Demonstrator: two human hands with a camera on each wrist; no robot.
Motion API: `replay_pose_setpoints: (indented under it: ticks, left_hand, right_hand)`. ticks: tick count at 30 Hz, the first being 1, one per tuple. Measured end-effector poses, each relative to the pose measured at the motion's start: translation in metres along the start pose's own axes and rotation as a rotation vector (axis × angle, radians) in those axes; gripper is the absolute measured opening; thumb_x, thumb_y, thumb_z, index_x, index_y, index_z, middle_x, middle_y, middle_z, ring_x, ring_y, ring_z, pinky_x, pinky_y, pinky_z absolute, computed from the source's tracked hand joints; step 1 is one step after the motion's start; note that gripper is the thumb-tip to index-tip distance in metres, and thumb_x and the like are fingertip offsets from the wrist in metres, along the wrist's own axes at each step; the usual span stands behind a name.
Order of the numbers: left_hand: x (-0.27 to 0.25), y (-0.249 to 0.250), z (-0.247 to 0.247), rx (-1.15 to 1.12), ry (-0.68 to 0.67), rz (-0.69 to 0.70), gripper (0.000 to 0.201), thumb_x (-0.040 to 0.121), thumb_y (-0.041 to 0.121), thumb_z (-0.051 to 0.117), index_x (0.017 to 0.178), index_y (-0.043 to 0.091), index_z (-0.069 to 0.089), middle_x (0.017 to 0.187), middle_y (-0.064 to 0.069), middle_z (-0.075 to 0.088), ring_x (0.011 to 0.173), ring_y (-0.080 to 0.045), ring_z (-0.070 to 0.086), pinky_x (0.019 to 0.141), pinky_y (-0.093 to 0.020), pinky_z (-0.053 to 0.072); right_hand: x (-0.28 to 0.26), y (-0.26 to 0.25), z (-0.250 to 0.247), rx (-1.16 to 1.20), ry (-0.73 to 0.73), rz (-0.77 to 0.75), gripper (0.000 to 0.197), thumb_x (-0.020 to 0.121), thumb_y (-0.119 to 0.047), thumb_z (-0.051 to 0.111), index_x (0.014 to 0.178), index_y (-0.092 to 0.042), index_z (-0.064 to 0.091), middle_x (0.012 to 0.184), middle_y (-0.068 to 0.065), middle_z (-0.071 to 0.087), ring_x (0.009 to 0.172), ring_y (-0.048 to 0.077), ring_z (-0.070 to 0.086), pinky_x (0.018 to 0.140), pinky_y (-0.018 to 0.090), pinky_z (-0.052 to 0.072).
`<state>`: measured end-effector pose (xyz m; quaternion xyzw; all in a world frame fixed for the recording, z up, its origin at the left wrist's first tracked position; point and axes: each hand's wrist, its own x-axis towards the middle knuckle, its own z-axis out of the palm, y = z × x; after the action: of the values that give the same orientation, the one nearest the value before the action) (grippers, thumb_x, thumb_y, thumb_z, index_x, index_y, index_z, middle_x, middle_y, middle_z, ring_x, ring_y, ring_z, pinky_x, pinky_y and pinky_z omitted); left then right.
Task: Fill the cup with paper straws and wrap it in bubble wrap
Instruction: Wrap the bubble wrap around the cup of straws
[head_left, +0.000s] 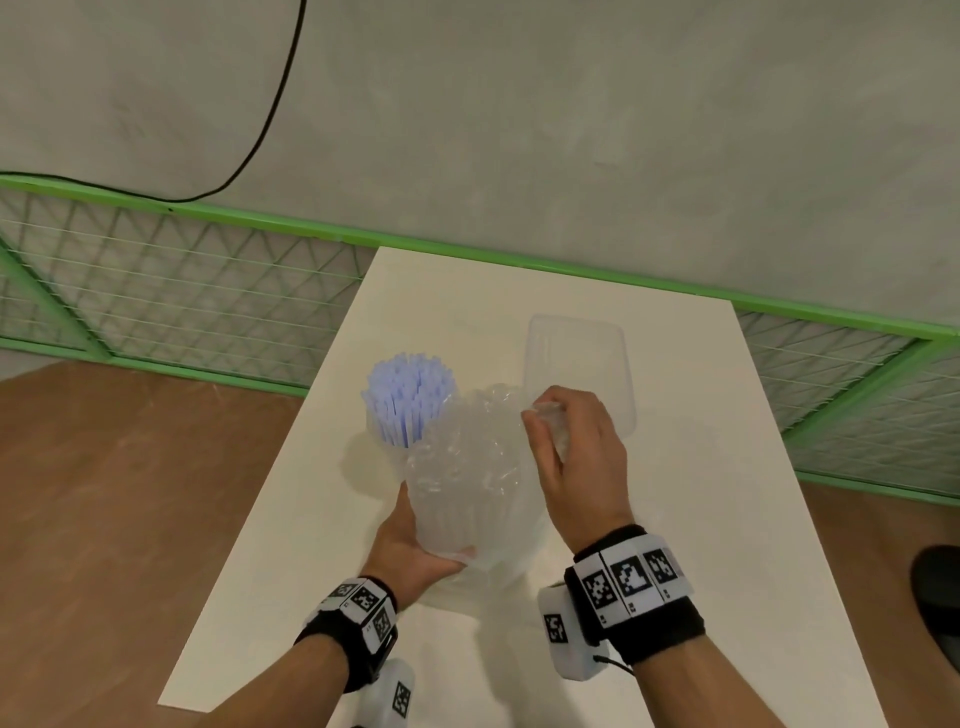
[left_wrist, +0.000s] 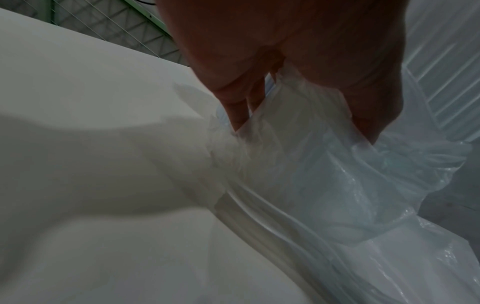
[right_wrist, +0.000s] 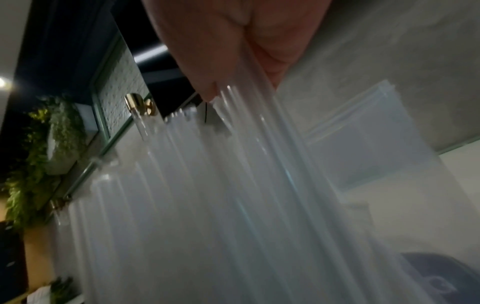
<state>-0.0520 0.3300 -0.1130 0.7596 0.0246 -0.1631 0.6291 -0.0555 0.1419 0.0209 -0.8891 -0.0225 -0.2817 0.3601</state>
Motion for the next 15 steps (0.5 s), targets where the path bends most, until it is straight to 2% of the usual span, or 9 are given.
replay_pose_setpoints:
  ticks: [3, 5, 8, 10, 11, 13, 15]
  left_hand:
    - [0.000, 0.000, 0.000, 0.016, -0.002, 0.005, 0.098, 0.043, 0.031, 0.096, 0.130, 0.021, 0.053, 0.106, 0.010, 0.073, 0.097, 0.000, 0.069, 0.088, -0.020, 0.055]
    - [0.001, 0.000, 0.000, 0.029, -0.011, 0.013, 0.093, 0.049, 0.022, 0.097, 0.131, 0.021, 0.053, 0.108, 0.010, 0.072, 0.098, 0.002, 0.068, 0.086, -0.016, 0.054]
    - [0.001, 0.001, -0.001, 0.020, -0.012, 0.020, 0.092, 0.050, 0.023, 0.096, 0.130, 0.023, 0.053, 0.108, 0.010, 0.073, 0.099, 0.001, 0.068, 0.087, -0.019, 0.055]
    - [0.002, 0.000, -0.002, 0.026, -0.010, 0.022, 0.091, 0.050, 0.022, 0.097, 0.130, 0.021, 0.054, 0.107, 0.010, 0.073, 0.098, 0.001, 0.068, 0.085, -0.015, 0.054]
    - [0.002, 0.000, -0.002, 0.029, -0.011, 0.024, 0.091, 0.050, 0.021, 0.097, 0.130, 0.021, 0.054, 0.107, 0.010, 0.073, 0.098, 0.001, 0.068, 0.083, -0.013, 0.053]
    - [0.002, 0.000, -0.002, 0.037, -0.014, 0.023, 0.090, 0.050, 0.021, 0.097, 0.130, 0.021, 0.055, 0.107, 0.012, 0.073, 0.098, 0.002, 0.068, 0.082, -0.013, 0.053]
    - [0.001, 0.001, -0.002, 0.038, -0.013, 0.024, 0.090, 0.049, 0.022, 0.097, 0.128, 0.022, 0.055, 0.106, 0.012, 0.073, 0.097, 0.002, 0.068, 0.084, -0.015, 0.054]
  right_hand:
    - [0.009, -0.005, -0.010, 0.029, 0.017, 0.057, 0.015, 0.098, -0.023, 0.056, 0.112, -0.018, 0.052, 0.104, -0.006, 0.057, 0.096, 0.017, 0.057, 0.082, 0.013, 0.035]
    - [0.012, -0.006, -0.007, 0.061, -0.085, 0.122, 0.023, 0.096, -0.025, 0.060, 0.114, -0.012, 0.054, 0.105, -0.003, 0.063, 0.099, 0.019, 0.060, 0.082, 0.016, 0.038]
    - [0.013, -0.008, -0.002, 0.059, -0.231, 0.137, 0.033, 0.091, -0.028, 0.068, 0.114, -0.014, 0.050, 0.101, -0.002, 0.067, 0.096, 0.020, 0.061, 0.084, 0.030, 0.046]
    - [0.017, -0.010, -0.005, 0.052, -0.241, 0.115, 0.028, 0.092, -0.025, 0.067, 0.112, -0.016, 0.049, 0.096, -0.002, 0.066, 0.090, 0.020, 0.062, 0.081, 0.036, 0.049]
    - [0.020, -0.010, -0.007, 0.068, -0.215, 0.101, 0.024, 0.093, -0.023, 0.066, 0.110, -0.017, 0.050, 0.093, -0.003, 0.065, 0.086, 0.017, 0.061, 0.078, 0.035, 0.049]
    - [0.026, -0.011, -0.013, 0.097, -0.158, 0.083, 0.019, 0.094, -0.021, 0.064, 0.106, -0.017, 0.050, 0.089, -0.007, 0.062, 0.077, 0.008, 0.058, 0.070, 0.024, 0.045]
    - [0.032, -0.013, -0.017, 0.108, -0.143, 0.071, 0.018, 0.094, -0.021, 0.063, 0.106, -0.018, 0.048, 0.087, -0.009, 0.060, 0.073, 0.004, 0.057, 0.065, 0.016, 0.042]
